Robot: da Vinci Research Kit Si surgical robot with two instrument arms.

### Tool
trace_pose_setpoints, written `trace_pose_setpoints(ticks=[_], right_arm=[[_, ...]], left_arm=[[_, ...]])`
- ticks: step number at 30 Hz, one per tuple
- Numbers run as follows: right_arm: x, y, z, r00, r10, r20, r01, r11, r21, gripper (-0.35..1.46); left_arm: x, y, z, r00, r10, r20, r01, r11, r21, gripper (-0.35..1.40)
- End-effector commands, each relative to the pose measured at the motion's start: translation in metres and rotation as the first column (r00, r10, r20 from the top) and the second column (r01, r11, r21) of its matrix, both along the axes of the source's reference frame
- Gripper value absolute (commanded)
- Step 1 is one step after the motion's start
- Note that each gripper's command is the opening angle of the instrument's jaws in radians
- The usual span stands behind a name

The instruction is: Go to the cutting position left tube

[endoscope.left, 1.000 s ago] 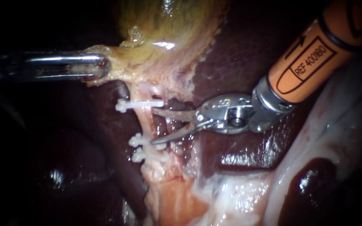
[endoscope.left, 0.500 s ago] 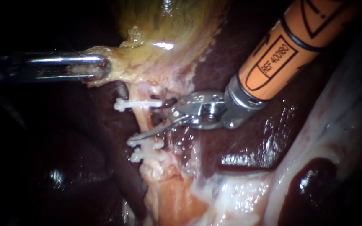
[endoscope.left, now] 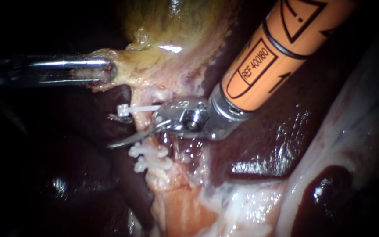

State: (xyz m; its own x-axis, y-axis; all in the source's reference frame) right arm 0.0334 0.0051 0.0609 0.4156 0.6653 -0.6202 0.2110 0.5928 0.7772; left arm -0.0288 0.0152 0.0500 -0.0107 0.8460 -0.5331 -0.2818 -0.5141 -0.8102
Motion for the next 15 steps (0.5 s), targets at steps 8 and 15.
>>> trace_pose_setpoints(ticks=[8, 15], right_arm=[[-0.0001, -0.0002, -0.0036, 0.9991, 0.005, -0.041, -0.003, 1.0, 0.031, 1.43], [-0.0002, -0.0002, -0.0044, 0.9988, 0.004, -0.049, -0.002, 0.999, 0.035, 1.43]], left_arm=[[0.0002, 0.0, 0.0, 1.0, 0.001, 0.0, -0.001, 1.0, 0.0, -0.35], [0.0003, 0.0, 0.0, 1.0, 0.001, 0.001, -0.001, 1.0, 0.0, -0.35]])
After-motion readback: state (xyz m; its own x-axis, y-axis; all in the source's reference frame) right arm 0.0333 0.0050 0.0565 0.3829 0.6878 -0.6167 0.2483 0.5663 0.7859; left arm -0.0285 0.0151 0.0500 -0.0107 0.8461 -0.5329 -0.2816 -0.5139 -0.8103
